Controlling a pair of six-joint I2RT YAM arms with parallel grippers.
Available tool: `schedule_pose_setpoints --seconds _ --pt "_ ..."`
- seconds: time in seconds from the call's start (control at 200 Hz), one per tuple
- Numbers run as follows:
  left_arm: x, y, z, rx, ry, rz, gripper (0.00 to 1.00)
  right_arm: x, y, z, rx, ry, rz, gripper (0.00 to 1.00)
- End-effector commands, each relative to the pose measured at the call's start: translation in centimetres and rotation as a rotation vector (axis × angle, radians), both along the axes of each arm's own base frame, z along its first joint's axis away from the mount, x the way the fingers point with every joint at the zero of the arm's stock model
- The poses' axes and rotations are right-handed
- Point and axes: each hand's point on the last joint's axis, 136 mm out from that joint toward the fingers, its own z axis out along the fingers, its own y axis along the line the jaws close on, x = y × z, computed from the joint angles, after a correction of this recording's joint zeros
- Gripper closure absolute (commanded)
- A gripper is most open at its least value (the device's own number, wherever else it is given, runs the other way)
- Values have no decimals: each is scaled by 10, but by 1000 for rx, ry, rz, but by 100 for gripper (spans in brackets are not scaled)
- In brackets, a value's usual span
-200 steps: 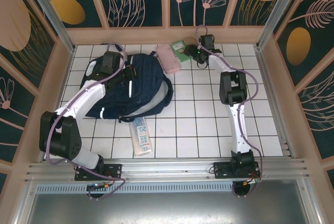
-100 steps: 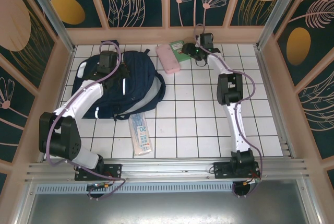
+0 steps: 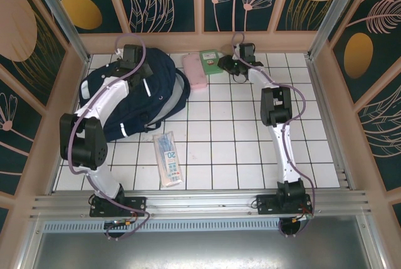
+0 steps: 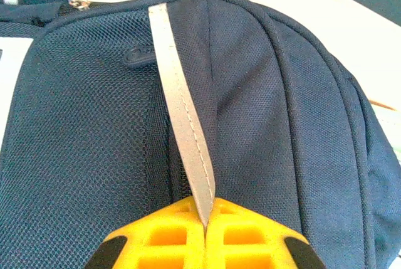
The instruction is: Pack the student bag
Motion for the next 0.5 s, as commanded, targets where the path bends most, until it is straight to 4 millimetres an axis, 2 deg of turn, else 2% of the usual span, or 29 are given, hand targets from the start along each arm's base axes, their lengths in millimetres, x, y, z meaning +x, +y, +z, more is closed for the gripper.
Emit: schedule_pose_setpoints --seconds 0.0,0.035,0.09,0.195,0.275,0.3,0.38,0.49 --pt "4 6 1 17 10 5 78 -29 37 17 108 66 114 70" --pt "3 7 3 28 7 2 68 -32 40 17 117 74 123 71" --pt "0 15 12 61 -13 29 58 -39 46 14 117 85 149 72" --pt "2 24 48 124 -81 54 51 -55 58 -4 49 117 179 76" --pt "9 18 71 179 -114 40 48 -64 61 -21 -21 152 170 83" --pt "13 12 81 198 -128 31 48 -66 59 -26 -39 164 164 85" --pt "25 -14 93 254 -139 -28 48 -73 55 -37 -91 197 151 89" --pt "43 -62 90 217 -140 -149 48 -85 50 -50 -179 227 147 93"
